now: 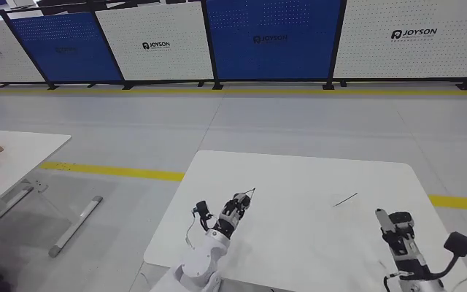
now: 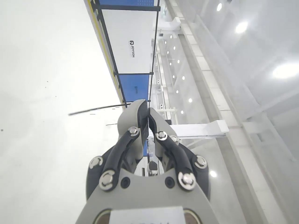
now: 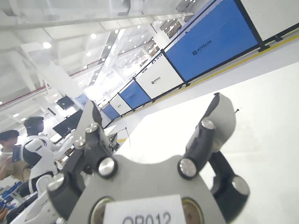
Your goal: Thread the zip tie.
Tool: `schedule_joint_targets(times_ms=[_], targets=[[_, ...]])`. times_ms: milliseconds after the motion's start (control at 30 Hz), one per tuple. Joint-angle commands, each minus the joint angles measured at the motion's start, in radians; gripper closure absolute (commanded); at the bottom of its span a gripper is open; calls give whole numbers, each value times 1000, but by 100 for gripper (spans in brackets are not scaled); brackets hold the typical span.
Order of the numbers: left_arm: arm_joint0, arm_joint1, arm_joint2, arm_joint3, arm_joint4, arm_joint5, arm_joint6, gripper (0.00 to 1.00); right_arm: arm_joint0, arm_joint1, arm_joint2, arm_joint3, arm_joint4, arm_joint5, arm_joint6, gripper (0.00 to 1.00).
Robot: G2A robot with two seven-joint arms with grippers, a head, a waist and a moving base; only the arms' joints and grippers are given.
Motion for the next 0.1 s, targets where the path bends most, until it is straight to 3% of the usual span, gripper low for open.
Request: schedule_joint_targets(times_ms=[0, 67], targets=[[0, 0, 1, -1, 3, 1, -2, 100, 1, 0, -1, 1, -1, 0, 1, 0], [0, 0, 1, -1, 3, 1, -2, 100, 1, 0, -1, 1, -1, 0, 1, 0]])
